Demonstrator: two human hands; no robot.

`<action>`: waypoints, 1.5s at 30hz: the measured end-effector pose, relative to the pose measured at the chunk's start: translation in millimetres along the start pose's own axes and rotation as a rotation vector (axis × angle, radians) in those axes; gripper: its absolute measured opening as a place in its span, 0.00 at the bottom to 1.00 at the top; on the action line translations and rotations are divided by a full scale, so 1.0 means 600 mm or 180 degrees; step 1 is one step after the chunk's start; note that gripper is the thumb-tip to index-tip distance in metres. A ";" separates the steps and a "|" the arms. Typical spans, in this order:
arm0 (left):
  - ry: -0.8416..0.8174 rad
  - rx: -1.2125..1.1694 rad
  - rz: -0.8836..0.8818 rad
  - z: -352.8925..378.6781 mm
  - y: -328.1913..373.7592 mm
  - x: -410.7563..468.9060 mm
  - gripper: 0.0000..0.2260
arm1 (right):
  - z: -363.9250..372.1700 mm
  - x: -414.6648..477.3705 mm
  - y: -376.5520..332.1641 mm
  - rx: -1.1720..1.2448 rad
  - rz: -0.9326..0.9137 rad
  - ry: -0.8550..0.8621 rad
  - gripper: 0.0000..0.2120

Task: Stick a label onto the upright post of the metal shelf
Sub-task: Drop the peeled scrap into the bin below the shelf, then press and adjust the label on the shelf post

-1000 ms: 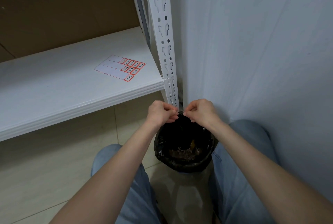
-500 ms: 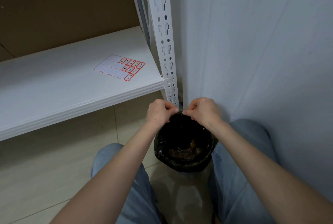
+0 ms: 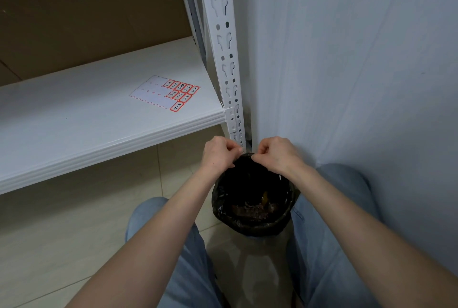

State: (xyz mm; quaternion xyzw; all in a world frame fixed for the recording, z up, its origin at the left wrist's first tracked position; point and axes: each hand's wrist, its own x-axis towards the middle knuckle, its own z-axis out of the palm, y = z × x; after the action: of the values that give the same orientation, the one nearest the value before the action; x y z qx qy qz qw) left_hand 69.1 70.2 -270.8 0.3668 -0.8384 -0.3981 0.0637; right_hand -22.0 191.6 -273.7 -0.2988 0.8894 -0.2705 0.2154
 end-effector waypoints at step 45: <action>0.2155 -0.0811 0.1660 -0.228 0.283 0.036 0.14 | -0.246 0.053 -0.261 0.0951 -0.1696 0.2591 0.11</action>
State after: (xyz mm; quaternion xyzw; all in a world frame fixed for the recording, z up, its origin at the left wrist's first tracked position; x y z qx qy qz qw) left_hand 12.4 41.2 -61.2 0.2420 -0.7791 -0.3263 0.4775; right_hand -60.5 117.2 -72.8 -0.3516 0.7457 -0.5349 -0.1847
